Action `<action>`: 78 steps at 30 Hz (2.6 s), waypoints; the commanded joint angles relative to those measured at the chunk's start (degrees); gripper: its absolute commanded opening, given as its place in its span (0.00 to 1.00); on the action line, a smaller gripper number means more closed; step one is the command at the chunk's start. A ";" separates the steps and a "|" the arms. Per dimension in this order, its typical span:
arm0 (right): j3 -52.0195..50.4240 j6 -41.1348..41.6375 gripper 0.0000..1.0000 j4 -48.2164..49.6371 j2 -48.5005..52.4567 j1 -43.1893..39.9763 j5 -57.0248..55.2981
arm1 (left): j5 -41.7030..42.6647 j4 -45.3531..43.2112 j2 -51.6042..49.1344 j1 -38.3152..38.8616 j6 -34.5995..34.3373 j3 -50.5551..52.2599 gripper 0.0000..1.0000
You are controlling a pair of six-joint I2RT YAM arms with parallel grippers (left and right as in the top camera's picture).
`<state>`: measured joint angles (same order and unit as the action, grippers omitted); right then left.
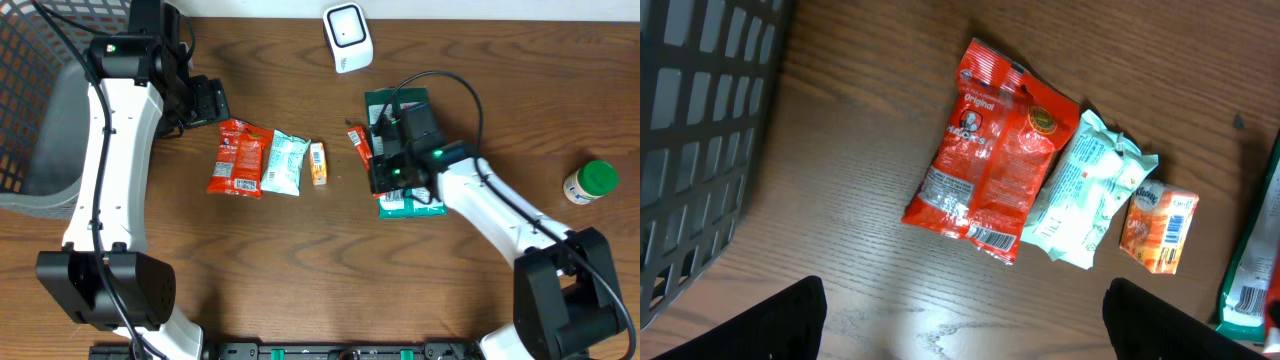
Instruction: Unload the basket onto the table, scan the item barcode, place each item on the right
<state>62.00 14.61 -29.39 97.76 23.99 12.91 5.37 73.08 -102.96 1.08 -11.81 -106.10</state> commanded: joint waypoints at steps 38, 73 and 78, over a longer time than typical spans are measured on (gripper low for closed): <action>6.54 6.47 0.31 -4.13 6.58 7.56 -12.55 | -0.94 0.11 -0.13 -0.13 0.11 0.04 0.89; 7.15 8.98 0.29 -4.87 11.30 7.61 -12.41 | -0.94 0.11 -0.13 -0.13 0.11 0.04 0.89; 6.51 9.14 0.28 -4.02 12.24 7.61 -12.68 | -0.94 0.11 -0.13 -0.13 0.11 0.04 0.89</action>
<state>69.17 22.26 -33.56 109.89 31.92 0.80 5.37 73.08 -102.96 1.08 -11.79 -106.10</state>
